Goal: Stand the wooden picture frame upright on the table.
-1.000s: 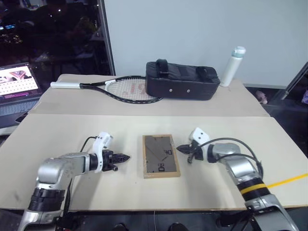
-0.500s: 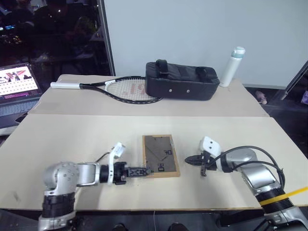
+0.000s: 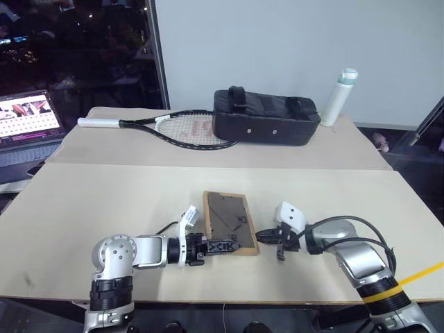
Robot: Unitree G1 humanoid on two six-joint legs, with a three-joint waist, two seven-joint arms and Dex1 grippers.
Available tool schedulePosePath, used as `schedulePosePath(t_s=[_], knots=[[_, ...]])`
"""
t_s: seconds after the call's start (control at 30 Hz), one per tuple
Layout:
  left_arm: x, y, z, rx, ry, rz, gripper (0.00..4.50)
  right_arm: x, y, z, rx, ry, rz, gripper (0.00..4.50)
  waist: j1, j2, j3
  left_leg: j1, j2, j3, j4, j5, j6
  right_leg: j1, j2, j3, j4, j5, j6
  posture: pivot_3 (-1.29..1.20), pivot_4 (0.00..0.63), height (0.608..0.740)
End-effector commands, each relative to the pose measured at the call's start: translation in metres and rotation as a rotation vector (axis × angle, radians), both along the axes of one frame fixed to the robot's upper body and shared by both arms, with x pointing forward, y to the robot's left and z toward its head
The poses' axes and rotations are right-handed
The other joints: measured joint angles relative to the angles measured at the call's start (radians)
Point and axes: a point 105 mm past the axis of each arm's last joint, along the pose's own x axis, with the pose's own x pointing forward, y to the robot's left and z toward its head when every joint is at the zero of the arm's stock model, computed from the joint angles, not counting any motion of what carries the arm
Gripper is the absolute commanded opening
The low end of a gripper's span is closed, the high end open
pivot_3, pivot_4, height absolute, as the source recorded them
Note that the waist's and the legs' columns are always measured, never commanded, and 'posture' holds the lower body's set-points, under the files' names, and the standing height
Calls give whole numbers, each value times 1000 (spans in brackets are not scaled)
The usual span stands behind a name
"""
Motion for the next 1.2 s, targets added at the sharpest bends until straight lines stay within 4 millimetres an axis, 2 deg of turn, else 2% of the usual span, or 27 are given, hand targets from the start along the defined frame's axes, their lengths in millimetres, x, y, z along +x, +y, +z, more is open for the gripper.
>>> schedulePosePath(t_s=[0.03, 0.1, 0.23, 0.3, 0.37, 0.5, 0.57, 0.63, 0.7, 0.73, 0.83, 0.97, 1.0, 1.03, 1.07, 1.1, 1.2], knots=[[6, 4, 9, -37, -11, 28, 4225, 0, 0, 7, 15, -19, 1, 0, -1, 0, 0, 0, 0, 0, 0, 0, 0, 0, 0, 0, 0, 0, 0, 0, 150, 705], [10, 6, 9, -40, -6, 51, 3764, 1, -1, 8, 13, -21, -1, 0, -1, 0, 0, 0, 0, 0, 0, 0, 0, 0, 0, 0, 0, 0, 0, 0, 150, 705], [10, 6, 12, -61, -10, 61, 2340, 3, -5, 12, 24, -14, -18, 0, -1, 0, 0, 0, 0, -1, 0, 0, 0, 0, 0, -1, 0, 0, 0, 0, 150, 705], [11, 9, 14, -89, -15, 84, 1657, 5, -11, 18, 50, -3, -40, 0, -1, 0, 0, 0, 0, -1, 0, 0, 0, 0, 0, -1, 0, 0, 0, 0, 150, 705], [13, 14, 18, -125, -18, 106, 1180, 8, -23, 25, 64, -6, -77, 0, -1, 0, 0, -1, 0, -1, 0, 0, 0, 0, 0, -1, 0, 0, 0, 0, 150, 705], [17, 17, 23, -109, -37, 107, 1187, 18, -54, 48, 85, -58, -175, 0, -1, 0, 0, -1, 0, -1, 0, 0, 0, -1, 0, -1, 0, 0, 0, 0, 150, 705], [21, 18, 34, -118, -79, 95, 1187, 25, -69, 69, 115, -102, -243, 0, -2, 0, 0, -1, -1, -1, 0, 0, 0, -1, 0, -1, 0, 0, 0, 0, 150, 705], [23, 17, 42, -120, -109, 76, 1187, 25, -66, 89, 194, -107, -236, 0, -4, -1, 0, -2, -1, -1, 0, 0, 0, -1, 0, -1, 0, 0, 0, 0, 150, 705], [22, 13, 49, -118, -129, 39, 1187, 20, -52, 103, 263, -94, -185, 610, -8, -1, 0, -2, -1, -1, 0, 0, 0, -1, 0, -1, 0, 0, 0, 0, 150, 705], [21, 11, 51, -116, -139, 19, 1187, 17, -44, 108, 285, -81, -152, 793, -10, -1, 0, -2, -1, -2, 0, 0, 0, -1, 0, -1, 0, 0, 0, 0, 150, 705], [17, 6, 57, -106, -167, -29, 1187, 11, -21, 117, 341, -58, -91, 1808, -13, 0, 0, -2, -1, -2, -2, 0, 0, -1, 0, -1, -1, 0, 0, 0, 150, 705], [13, 2, 60, -92, -192, -58, 1187, 13, -1, 114, 398, 7, -76, 3160, -12, 0, 0, -4, -1, -3, -2, 0, 0, -2, 0, -2, -1, 0, -1, 0, 150, 705], [12, 1, 60, -91, -196, -66, 1187, 15, 3, 112, 402, 18, -76, 3648, -11, 0, 0, -4, -1, -3, -2, 0, -1, -2, 0, -2, -1, 0, -1, 0, 150, 705], [10, 0, 60, -91, -197, -70, 1187, 17, 6, 110, 405, 23, -76, 3808, -11, 0, 0, -4, -1, -3, -2, 0, -1, -2, 0, -2, -1, 0, -1, 0, 150, 705], [10, 0, 59, -92, -198, -69, 1187, 19, 8, 109, 407, 27, -78, 4234, -11, 0, 0, -4, -1, -3, -2, 0, -1, -2, 0, -2, -1, 0, -1, 0, 150, 705], [10, 0, 59, -90, -199, -67, 1187, 23, 10, 107, 409, 29, -82, 4470, -10, 0, 0, -4, -1, -3, -2, 0, -1, -2, 0, -2, -1, 0, 0, 0, 150, 705], [9, -1, 58, -86, -201, -61, 1187, 28, 13, 105, 412, 34, -73, 4470, -10, 0, 0, -4, -1, -3, -2, 0, -1, -2, 0, -3, -1, 0, 0, 0, 150, 705]])
